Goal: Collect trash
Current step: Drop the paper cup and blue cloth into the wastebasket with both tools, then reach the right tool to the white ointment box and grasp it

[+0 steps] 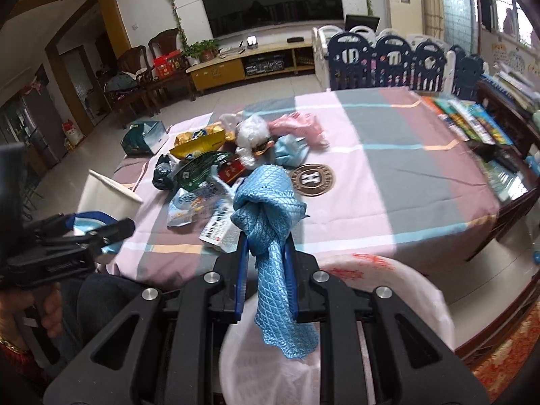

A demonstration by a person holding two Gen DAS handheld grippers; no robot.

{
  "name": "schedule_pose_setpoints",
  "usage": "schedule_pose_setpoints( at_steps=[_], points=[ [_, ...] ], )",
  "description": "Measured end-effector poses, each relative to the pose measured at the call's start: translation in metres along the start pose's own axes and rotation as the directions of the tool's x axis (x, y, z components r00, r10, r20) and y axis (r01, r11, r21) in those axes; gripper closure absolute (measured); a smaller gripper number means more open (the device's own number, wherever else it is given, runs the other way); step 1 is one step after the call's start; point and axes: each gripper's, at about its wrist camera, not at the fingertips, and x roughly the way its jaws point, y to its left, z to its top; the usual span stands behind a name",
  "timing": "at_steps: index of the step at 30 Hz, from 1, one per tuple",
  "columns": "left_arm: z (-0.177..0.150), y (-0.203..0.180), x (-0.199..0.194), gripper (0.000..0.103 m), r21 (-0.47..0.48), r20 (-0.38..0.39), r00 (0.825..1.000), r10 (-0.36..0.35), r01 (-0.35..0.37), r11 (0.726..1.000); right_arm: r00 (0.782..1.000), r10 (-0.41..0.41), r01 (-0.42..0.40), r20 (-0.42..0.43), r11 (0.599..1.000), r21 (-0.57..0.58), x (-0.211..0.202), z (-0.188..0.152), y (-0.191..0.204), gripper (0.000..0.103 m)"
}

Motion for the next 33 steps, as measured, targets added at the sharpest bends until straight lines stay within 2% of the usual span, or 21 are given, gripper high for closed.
schedule_pose_setpoints(
  at_steps=[3, 5, 7, 9, 10, 11, 12, 14, 17, 19, 21, 24, 28, 33],
  points=[
    [-0.004, -0.041, -0.013, 0.028, 0.026, -0.015, 0.989, -0.148, 0.148, 0.989, 0.999, -0.05, 0.05, 0.02, 0.999, 0.012, -0.033, -0.008, -0.024, 0.083],
    [-0.011, -0.074, -0.008, 0.028, 0.062, -0.069, 0.966, -0.251, 0.255, 0.965, 0.995, -0.091, 0.09, 0.034, 0.996, 0.028, -0.054, -0.014, -0.042, 0.083],
    [-0.022, -0.105, 0.003, 0.027, 0.099, -0.131, 0.946, -0.298, 0.312, 0.945, 0.991, -0.125, 0.123, 0.049, 0.991, 0.049, -0.072, -0.02, -0.057, 0.083],
    [-0.035, -0.138, 0.02, 0.026, 0.15, -0.216, 0.917, -0.336, 0.372, 0.916, 0.988, -0.147, 0.143, 0.054, 0.987, 0.076, -0.088, -0.027, -0.073, 0.082],
    [-0.043, -0.153, 0.029, 0.022, 0.165, -0.262, 0.9, -0.348, 0.397, 0.903, 0.987, -0.152, 0.147, 0.048, 0.985, 0.087, -0.094, -0.032, -0.081, 0.082],
    [-0.05, -0.166, 0.04, 0.018, 0.178, -0.316, 0.885, -0.342, 0.409, 0.895, 0.987, -0.155, 0.151, 0.04, 0.984, 0.092, -0.096, -0.038, -0.086, 0.082],
    [-0.055, -0.172, 0.047, 0.015, 0.187, -0.341, 0.884, -0.318, 0.396, 0.899, 0.987, -0.157, 0.153, 0.029, 0.983, 0.096, -0.097, -0.042, -0.09, 0.082],
    [-0.061, -0.181, 0.055, 0.014, 0.2, -0.359, 0.893, -0.271, 0.357, 0.912, 0.988, -0.154, 0.154, -0.004, 0.982, 0.107, -0.094, -0.054, -0.096, 0.081],
    [-0.057, -0.174, 0.053, 0.009, 0.181, -0.327, 0.909, -0.26, 0.33, 0.926, 0.991, -0.13, 0.134, -0.043, 0.984, 0.121, -0.084, -0.067, -0.098, 0.076],
    [-0.051, -0.167, 0.046, 0.007, 0.168, -0.282, 0.93, -0.238, 0.292, 0.942, 0.991, -0.119, 0.125, -0.057, 0.983, 0.134, -0.078, -0.071, -0.097, 0.057],
    [-0.047, -0.161, 0.043, 0.007, 0.165, -0.243, 0.948, -0.206, 0.25, 0.954, 0.993, -0.108, 0.113, -0.042, 0.983, 0.148, -0.079, -0.071, -0.096, 0.046],
    [-0.041, -0.148, 0.041, 0.007, 0.153, -0.197, 0.969, -0.149, 0.181, 0.972, 0.994, -0.108, 0.109, -0.018, 0.983, 0.145, -0.084, -0.067, -0.092, 0.037],
    [-0.037, -0.127, 0.038, 0.007, 0.104, -0.145, 0.988, -0.057, 0.073, 0.992, 0.993, -0.118, 0.117, -0.006, 0.982, 0.149, -0.089, -0.065, -0.092, 0.032],
    [-0.029, -0.081, 0.045, 0.007, -0.02, -0.12, 0.991, 0.052, -0.054, 0.998, 0.994, -0.1, 0.104, -0.03, 0.982, 0.158, -0.075, -0.066, -0.089, 0.031]
  ],
)
